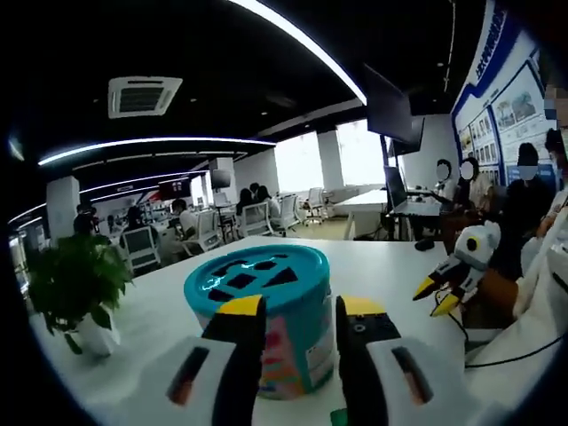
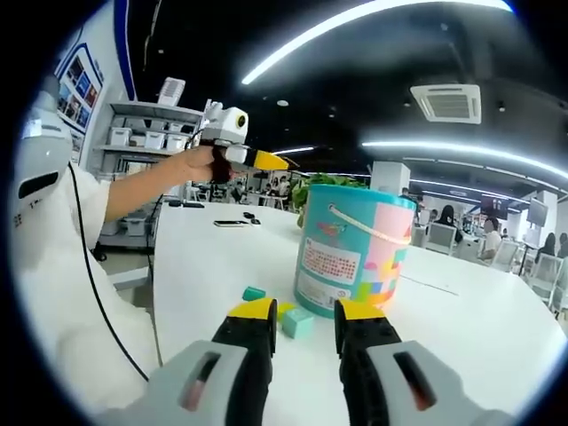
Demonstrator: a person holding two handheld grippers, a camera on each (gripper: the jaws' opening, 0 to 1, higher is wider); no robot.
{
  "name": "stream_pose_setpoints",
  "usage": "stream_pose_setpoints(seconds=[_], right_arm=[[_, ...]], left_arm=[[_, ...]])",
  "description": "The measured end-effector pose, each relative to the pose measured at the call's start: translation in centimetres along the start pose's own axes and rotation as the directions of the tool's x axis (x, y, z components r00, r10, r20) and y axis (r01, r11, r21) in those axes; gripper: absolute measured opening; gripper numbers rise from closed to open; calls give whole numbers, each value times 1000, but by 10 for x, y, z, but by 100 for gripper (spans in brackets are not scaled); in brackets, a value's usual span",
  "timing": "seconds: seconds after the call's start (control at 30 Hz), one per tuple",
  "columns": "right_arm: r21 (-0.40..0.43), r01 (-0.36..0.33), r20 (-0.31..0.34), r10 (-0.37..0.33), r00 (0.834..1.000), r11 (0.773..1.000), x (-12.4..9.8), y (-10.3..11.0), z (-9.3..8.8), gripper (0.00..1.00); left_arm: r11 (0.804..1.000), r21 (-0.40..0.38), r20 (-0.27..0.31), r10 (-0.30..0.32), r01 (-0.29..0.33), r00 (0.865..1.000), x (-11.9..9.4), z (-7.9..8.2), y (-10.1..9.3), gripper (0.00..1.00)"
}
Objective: Arrange the toys in the designated storage area by placing each visible toy with the group until no toy remains scattered across the table.
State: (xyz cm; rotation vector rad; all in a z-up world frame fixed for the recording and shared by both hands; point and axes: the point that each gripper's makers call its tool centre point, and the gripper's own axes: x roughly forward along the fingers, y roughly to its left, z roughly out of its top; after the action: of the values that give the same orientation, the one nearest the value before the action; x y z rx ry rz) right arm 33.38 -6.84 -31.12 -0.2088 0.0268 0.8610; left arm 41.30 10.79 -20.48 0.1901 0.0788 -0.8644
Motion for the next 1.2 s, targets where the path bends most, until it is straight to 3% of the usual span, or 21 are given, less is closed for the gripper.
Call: stream_pose_setpoints(seconds=[0.17, 0.33, 0.47, 0.53, 0.67, 0.8, 1.03, 1.13, 1.2], right_arm=[[-5, 12, -6, -12, 1000, 1000, 0, -1, 1, 26], [-11, 2, -17, -2, 1000, 1000, 4, 3, -2, 26], [-13, -4, -21, 4, 1000, 1000, 6, 4, -2, 26], [-18, -6, -19, 5, 1000, 1000, 5, 4, -1, 26], [-18, -2, -18, 2, 1000, 1000, 4, 3, 0, 26], [-18, 1, -20, -1, 1000, 1000, 4, 2, -1, 26], [-24, -6, -34, 6, 999, 1000, 6, 3, -6, 26], [-20, -7, -30, 6, 1000, 1000, 5, 2, -6, 26], [-19, -4, -34, 3, 999, 1000, 5, 1, -8, 26]], left_arm=[[998, 65, -33, 17, -15, 999, -14, -29, -19, 33], [998, 70, -44, 11, -8, 999, -32, -61, -41, 33], [998, 28, -42, 53, -51, 998, -52, -80, -42, 34], [997, -47, -17, 64, -64, 998, -60, -81, -41, 36], [994, -84, -1, 74, -74, 997, -71, -84, -40, 39], [993, -80, 2, 89, -89, 996, -72, -85, -39, 38], [993, -39, -109, 104, -108, 989, -52, -122, -47, 37], [994, 82, -159, 91, -78, 983, -45, -136, -48, 34], [993, 99, -164, 78, -62, 983, -41, -142, -47, 30]])
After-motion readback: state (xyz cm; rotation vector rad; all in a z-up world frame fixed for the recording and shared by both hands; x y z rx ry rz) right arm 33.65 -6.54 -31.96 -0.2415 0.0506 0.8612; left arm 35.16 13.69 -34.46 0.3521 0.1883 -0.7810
